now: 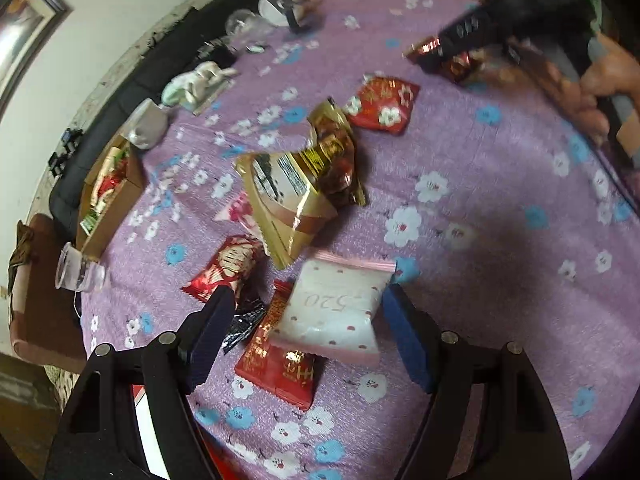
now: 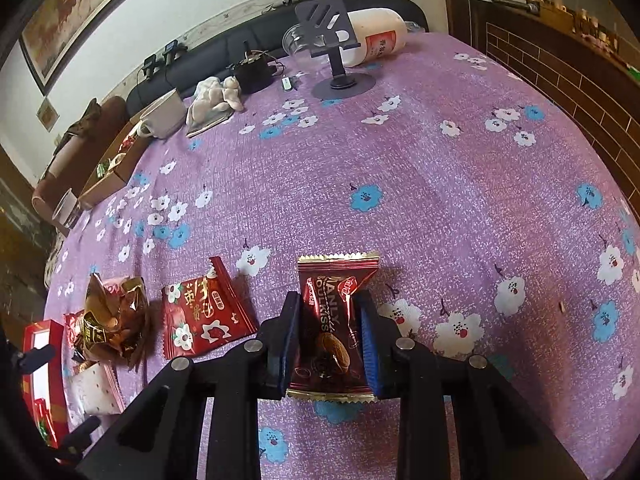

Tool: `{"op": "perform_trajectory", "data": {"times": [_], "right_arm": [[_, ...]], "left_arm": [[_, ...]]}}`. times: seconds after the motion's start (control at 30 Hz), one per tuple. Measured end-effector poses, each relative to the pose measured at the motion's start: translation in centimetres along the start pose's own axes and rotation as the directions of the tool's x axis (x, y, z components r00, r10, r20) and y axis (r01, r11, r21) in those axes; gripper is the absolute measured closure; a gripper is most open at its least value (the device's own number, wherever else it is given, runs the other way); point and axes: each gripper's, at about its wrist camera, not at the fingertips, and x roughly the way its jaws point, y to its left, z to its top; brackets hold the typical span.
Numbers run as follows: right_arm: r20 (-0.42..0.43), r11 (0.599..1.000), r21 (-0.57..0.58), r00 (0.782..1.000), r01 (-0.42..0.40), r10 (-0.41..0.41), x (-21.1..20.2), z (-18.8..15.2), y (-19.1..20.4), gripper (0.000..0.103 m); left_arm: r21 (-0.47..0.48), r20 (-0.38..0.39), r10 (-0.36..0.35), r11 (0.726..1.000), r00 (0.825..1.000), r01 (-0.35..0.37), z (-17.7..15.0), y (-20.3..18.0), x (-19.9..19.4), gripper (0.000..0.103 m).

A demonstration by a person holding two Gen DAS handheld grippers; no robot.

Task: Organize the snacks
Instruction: 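Grasp the brown chocolate packet with the right tool while the left tool grasps the white packet, then carry both packets over the white tray and open both tools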

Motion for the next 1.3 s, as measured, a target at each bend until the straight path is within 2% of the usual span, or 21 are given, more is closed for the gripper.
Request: {"op": "perform_trajectory", "data": {"times": [0.1,0.2,0.5,0.63,0.77,0.87,0.97,1.1,1.2,1.3], "right_arm": [[0.000,1.000,0.006,1.000,-0.003,0.003,0.0,0.1,-0.1,0.074],[0.003,1.000,0.000,1.000,0.007,-0.007,0.1,0.1,0.1,0.074],[0.009,1.000,-0.013,1.000,0.020,-0.020,0.2,0.1,0.4,0.073],[0.008,1.000,-0.006,1.000,0.014,-0.014,0.2,0.2,0.3,0.073],[0.008,1.000,-0.002,1.000,0.013,-0.013,0.2,0.2,0.2,0.073],[0.006,1.000,-0.001,1.000,0.006,-0.006,0.1,0.1,0.2,0.074],[-0.002,1.000,0.006,1.000,-0.026,0.026,0.1,0.1,0.2,0.074],[-0.018,0.991,0.048,0.991,-0.128,0.129,0.0,0.1,-0.1,0.074],[-0.014,0.981,0.074,0.984,-0.177,0.178,-0.2,0.1,-0.4,0.074],[-0.014,0.963,0.111,0.969,-0.245,0.248,-0.2,0.1,-0.7,0.074]], "left_arm": [[-0.009,-0.013,-0.021,1.000,1.000,0.020,-0.2,0.3,0.8,0.027],[-0.028,0.011,-0.059,0.998,0.998,0.059,-0.3,0.3,1.1,0.028],[-0.064,0.050,-0.112,0.991,0.992,0.115,0.4,-0.6,1.1,0.029],[-0.123,0.050,-0.166,0.978,0.985,0.172,0.4,-0.1,1.2,0.054],[-0.187,0.068,-0.190,0.962,0.979,0.199,-0.1,0.5,1.4,0.061],[-0.203,0.084,-0.184,0.959,0.979,0.197,-0.6,0.2,1.1,0.063],[-0.233,0.106,-0.188,0.950,0.976,0.208,-1.2,-0.1,0.7,0.063],[-0.326,0.151,-0.188,0.917,0.970,0.229,-2.9,-0.2,-0.5,0.063],[-0.391,0.187,-0.164,0.892,0.969,0.226,-4.6,-0.2,-2.0,0.063],[-0.423,0.223,-0.132,0.880,0.966,0.217,-6.2,-0.4,-3.9,0.063]]}}
